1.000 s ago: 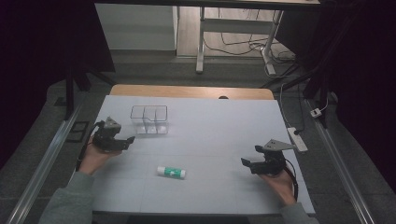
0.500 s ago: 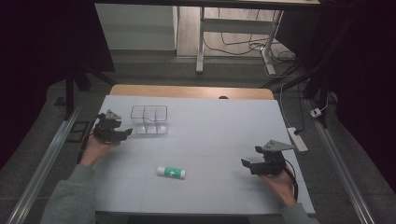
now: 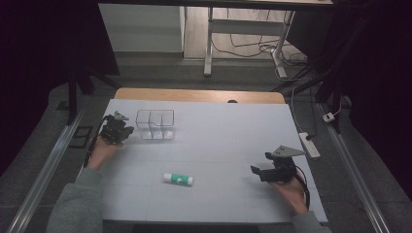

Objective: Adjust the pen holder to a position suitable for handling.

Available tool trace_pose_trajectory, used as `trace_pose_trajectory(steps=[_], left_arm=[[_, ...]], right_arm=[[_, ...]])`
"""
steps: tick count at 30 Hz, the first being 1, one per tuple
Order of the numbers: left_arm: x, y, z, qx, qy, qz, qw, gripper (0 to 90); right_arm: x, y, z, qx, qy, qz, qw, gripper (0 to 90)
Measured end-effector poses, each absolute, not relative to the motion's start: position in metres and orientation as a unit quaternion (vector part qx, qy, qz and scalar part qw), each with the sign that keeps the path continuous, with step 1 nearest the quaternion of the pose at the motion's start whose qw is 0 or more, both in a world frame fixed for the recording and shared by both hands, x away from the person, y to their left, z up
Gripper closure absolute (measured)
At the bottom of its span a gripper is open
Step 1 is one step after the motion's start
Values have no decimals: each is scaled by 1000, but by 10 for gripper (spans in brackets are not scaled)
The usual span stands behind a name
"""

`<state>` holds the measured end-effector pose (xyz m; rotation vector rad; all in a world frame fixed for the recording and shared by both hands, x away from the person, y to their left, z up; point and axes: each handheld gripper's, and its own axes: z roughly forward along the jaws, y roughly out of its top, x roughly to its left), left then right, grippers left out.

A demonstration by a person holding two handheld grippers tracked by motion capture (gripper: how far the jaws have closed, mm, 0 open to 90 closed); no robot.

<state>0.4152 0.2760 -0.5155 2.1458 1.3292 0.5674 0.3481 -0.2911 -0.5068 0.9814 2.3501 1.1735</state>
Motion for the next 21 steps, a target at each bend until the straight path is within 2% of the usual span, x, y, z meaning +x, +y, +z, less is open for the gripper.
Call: trace_pose_trajectory(steps=[12, 21], left_arm=[[428, 268, -522, 798, 495, 197, 282, 889], [432, 266, -521, 796, 495, 192, 290, 889]], right_arm=[[348, -291, -506, 350, 824, 408, 178, 152], [348, -291, -507, 349, 822, 419, 164, 154]])
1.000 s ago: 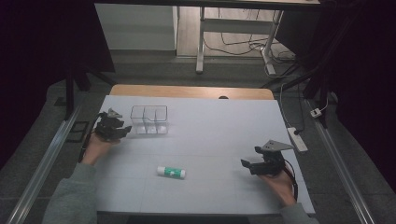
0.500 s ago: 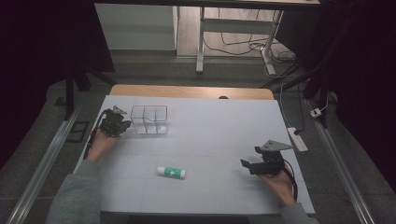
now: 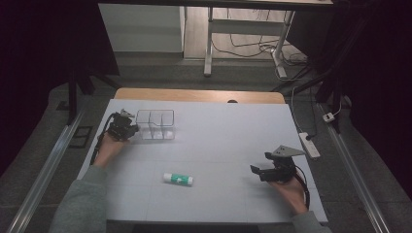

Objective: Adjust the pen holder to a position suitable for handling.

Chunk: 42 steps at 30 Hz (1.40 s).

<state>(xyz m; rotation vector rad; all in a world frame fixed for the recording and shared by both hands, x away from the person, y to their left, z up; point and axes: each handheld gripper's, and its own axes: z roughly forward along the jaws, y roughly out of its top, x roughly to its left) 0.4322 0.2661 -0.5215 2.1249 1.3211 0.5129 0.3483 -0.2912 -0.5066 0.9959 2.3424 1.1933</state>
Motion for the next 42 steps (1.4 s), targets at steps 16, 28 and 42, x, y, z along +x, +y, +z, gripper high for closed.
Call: trace_pose_trajectory(steps=[16, 28, 42], left_arm=[[436, 256, -520, 798, 488, 181, 304, 889], [440, 237, -517, 809, 470, 173, 307, 889], [442, 215, -518, 822, 450, 169, 304, 889]], right_arm=[[350, -290, -508, 350, 823, 417, 160, 155], [350, -290, -509, 350, 824, 417, 157, 155], [350, -290, -509, 349, 826, 416, 153, 155]])
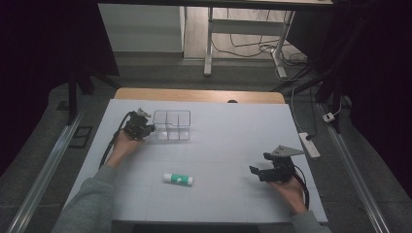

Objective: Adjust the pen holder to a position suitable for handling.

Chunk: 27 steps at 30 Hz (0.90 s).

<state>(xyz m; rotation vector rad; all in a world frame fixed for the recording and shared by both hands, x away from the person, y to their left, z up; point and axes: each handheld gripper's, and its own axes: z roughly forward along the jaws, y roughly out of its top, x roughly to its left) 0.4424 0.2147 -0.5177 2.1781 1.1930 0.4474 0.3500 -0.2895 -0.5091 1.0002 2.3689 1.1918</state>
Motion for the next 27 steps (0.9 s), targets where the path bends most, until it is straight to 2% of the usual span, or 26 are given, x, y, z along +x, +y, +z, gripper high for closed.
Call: trace_pose_trajectory(steps=[27], left_arm=[[455, 168, -516, 845, 408, 155, 310, 889]], right_arm=[[350, -289, -510, 345, 829, 413, 153, 156]])
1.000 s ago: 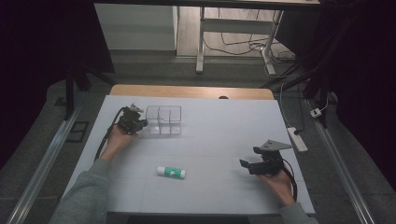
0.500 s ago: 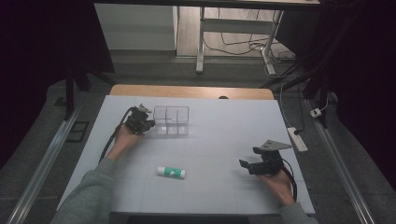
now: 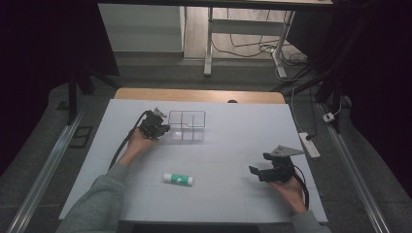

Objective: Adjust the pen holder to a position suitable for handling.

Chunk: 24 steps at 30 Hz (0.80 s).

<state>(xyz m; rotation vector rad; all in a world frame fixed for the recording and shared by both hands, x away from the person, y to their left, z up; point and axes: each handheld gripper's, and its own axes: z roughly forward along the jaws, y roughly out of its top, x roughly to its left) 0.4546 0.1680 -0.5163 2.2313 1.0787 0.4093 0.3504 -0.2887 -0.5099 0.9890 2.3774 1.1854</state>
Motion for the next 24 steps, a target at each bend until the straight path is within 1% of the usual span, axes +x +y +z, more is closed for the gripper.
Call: trace_pose_trajectory(steps=[11, 24], left_arm=[[460, 151, -517, 848, 398, 148, 318, 889], [460, 140, -519, 856, 386, 143, 313, 888]], right_arm=[[350, -288, -511, 345, 830, 410, 154, 156], [351, -288, -511, 344, 832, 408, 151, 156]])
